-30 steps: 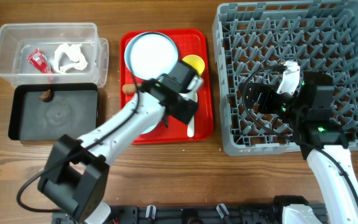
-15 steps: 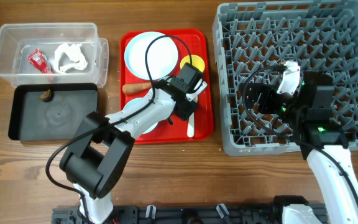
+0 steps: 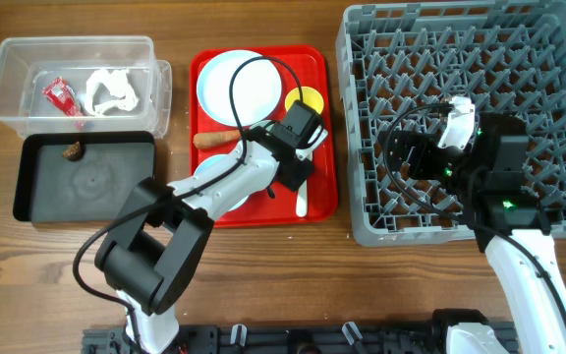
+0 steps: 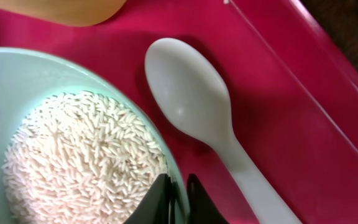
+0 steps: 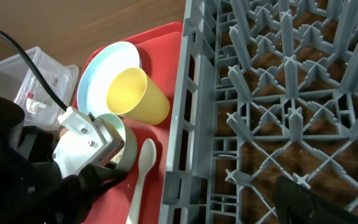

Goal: Sort waste into correct bins and load items into the dishwasher rack
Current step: 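Grasp the green bowl of rice with the left gripper, then tip the green bowl over the black tray to pour out rice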

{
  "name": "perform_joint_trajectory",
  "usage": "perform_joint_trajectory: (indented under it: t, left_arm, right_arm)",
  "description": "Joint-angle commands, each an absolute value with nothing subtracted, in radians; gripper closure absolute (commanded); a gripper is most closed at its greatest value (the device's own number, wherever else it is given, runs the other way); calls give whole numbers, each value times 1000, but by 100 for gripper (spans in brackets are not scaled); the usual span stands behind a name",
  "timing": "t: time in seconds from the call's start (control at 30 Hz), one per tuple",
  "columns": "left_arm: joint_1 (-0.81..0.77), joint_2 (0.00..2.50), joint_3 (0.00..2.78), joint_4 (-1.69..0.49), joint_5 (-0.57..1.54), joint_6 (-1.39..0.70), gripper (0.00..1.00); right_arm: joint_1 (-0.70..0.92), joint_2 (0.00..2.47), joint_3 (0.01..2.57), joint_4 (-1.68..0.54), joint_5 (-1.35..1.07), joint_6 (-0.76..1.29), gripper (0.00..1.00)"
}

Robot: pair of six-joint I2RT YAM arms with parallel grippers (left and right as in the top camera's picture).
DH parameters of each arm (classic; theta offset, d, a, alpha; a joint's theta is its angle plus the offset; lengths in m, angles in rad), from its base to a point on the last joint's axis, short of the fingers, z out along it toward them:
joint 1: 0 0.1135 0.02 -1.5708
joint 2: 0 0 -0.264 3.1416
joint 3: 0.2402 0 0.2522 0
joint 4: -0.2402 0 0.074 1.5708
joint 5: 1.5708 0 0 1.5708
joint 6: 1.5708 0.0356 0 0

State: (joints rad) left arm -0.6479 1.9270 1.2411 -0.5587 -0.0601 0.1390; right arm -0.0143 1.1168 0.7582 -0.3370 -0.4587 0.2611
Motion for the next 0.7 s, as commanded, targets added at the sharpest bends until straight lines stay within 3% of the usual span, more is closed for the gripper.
perform_joint_trajectory:
  t: [0.0, 0.37, 0.5, 0.67]
  left_arm:
    - [-653, 1899, 1251, -551, -69, 106, 96]
    - [-616, 1694, 1285, -530, -65, -272, 96]
    - [-506, 1593, 1285, -544, -54, -404, 96]
    - [-257, 1533, 1285, -641, 71, -429, 96]
  right_arm:
    - [-14, 1122, 772, -337, -442, 265, 1]
    - [-14, 1122, 772, -338, -442, 265, 0]
    - [-14, 1122, 772, -343, -441, 265, 0]
    - [-14, 1122, 772, -353, -441, 265, 0]
